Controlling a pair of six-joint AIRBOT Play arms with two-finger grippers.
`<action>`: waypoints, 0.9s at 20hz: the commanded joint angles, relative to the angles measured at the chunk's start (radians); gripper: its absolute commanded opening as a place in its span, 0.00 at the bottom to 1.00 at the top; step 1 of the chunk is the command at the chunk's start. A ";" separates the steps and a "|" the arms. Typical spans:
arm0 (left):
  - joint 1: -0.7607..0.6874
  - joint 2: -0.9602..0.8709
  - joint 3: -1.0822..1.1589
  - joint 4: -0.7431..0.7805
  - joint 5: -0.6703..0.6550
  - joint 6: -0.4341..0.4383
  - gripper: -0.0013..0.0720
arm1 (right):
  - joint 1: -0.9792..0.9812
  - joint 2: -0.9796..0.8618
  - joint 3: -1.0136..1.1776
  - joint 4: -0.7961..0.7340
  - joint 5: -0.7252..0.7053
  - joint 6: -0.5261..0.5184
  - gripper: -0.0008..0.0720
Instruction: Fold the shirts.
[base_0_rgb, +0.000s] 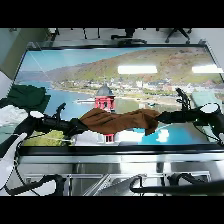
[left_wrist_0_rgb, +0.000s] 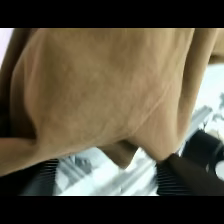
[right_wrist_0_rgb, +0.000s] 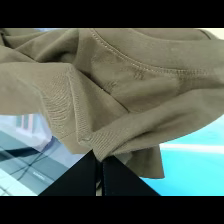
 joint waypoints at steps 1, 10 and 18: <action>-0.037 0.036 -0.007 -0.021 0.134 -0.006 0.56 | 0.001 -0.006 -0.001 -0.003 -0.005 -0.010 0.04; -0.041 0.126 0.127 0.055 0.073 -0.006 0.05 | 0.001 -0.006 -0.001 -0.003 -0.003 -0.016 0.04; 0.026 0.131 0.038 0.128 0.056 -0.006 0.74 | 0.001 -0.005 -0.001 0.015 -0.002 -0.016 0.04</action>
